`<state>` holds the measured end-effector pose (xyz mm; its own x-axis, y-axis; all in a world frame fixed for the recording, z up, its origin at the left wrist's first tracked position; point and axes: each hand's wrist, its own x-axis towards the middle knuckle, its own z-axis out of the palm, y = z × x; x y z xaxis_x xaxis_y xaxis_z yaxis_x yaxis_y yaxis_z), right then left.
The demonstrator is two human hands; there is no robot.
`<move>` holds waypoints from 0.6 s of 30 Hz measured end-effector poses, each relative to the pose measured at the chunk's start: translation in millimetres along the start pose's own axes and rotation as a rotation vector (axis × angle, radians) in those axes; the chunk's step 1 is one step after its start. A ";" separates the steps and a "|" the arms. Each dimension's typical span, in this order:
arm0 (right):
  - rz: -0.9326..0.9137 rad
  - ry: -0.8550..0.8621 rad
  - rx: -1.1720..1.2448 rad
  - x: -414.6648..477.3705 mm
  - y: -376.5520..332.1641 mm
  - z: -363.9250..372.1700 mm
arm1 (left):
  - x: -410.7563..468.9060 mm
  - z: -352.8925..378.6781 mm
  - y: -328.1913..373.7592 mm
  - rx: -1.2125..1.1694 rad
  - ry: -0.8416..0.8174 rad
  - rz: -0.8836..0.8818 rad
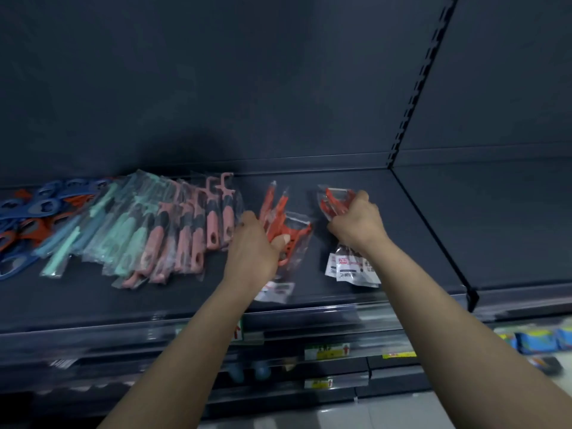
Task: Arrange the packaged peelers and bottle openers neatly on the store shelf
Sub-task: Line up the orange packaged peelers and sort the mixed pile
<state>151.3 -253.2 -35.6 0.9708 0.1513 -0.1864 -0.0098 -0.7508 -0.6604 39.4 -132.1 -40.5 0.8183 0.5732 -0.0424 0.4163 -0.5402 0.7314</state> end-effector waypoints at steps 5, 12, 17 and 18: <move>-0.135 -0.067 0.027 -7.6 -2.4 1.6 | -0.4 15.0 15.4 -0.165 0.058 0.011; -0.166 -0.112 -0.218 -14.2 -8.7 22.9 | -5.2 7.1 2.3 -0.062 0.196 -0.050; -0.185 -0.100 -0.210 -5.0 -5.6 18.8 | -12.9 3.4 -10.2 -0.121 0.184 -0.132; -0.190 -0.095 -0.205 -3.0 -3.8 17.7 | -13.8 4.8 -11.8 -0.064 0.170 -0.125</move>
<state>144.1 -239.4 -45.5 0.9238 0.3535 -0.1472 0.2276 -0.8160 -0.5314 25.1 -136.6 -51.8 0.6809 0.7320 -0.0244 0.4802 -0.4211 0.7695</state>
